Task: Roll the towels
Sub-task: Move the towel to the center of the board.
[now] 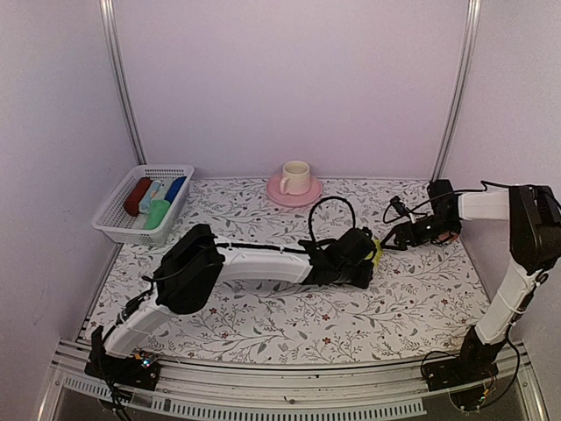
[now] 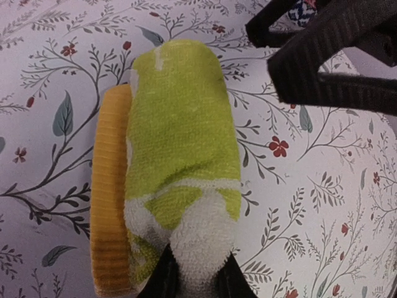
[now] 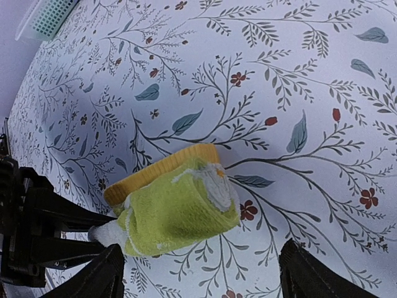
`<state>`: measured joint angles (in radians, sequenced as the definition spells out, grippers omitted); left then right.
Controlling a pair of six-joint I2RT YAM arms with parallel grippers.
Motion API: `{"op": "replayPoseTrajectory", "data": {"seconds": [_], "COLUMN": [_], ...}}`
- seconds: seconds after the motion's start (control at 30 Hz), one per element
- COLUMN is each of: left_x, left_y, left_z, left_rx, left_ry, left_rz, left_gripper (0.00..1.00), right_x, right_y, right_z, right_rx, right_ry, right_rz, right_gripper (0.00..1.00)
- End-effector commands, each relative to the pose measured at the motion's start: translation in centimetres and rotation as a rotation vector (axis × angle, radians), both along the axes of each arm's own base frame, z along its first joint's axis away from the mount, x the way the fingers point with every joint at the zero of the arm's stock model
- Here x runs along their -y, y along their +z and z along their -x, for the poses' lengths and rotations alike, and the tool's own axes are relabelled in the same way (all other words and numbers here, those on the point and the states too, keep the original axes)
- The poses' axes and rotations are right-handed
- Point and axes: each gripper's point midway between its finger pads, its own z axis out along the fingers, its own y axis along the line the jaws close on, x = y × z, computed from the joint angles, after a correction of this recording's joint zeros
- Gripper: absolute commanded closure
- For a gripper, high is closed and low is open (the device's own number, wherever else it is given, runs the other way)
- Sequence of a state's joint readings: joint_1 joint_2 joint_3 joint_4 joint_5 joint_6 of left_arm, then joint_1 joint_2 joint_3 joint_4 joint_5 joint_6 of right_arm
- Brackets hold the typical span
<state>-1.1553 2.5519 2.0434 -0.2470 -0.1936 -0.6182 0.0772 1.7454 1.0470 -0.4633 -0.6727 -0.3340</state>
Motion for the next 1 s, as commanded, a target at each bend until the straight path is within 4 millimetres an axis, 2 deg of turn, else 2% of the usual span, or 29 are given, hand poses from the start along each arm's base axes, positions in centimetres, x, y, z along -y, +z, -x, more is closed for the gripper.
{"op": "replayPoseTrajectory", "data": {"seconds": [0.0, 0.33, 0.47, 0.73, 0.83, 0.97], "left_x": [-6.6, -5.1, -4.6, -4.3, -4.5, -5.0], "left_y": [-11.7, -11.9, -12.1, -12.2, -12.3, -12.4], "left_z": [2.4, 2.5, 2.7, 2.6, 2.5, 2.4], "left_rx": [-0.234, -0.283, -0.315, -0.368, -0.369, -0.366], "left_ry": [0.103, 0.101, 0.090, 0.090, 0.091, 0.089], "left_rz": [-0.295, -0.237, -0.209, -0.158, -0.160, -0.173], "left_gripper": [0.92, 0.91, 0.91, 0.90, 0.89, 0.87], "right_x": [0.4, -2.1, -2.6, -5.1, -5.3, -4.9], "right_y": [0.3, 0.5, -0.5, -2.3, -3.3, -5.1], "right_z": [0.1, 1.0, 0.8, 1.3, 1.1, 0.8], "right_rx": [-0.039, -0.145, -0.200, -0.269, -0.278, -0.305], "right_ry": [-0.026, 0.057, 0.057, 0.112, 0.110, 0.086], "right_rz": [-0.062, -0.264, -0.295, -0.280, -0.245, -0.191], "right_gripper": [0.13, 0.25, 0.30, 0.38, 0.46, 0.62]}}
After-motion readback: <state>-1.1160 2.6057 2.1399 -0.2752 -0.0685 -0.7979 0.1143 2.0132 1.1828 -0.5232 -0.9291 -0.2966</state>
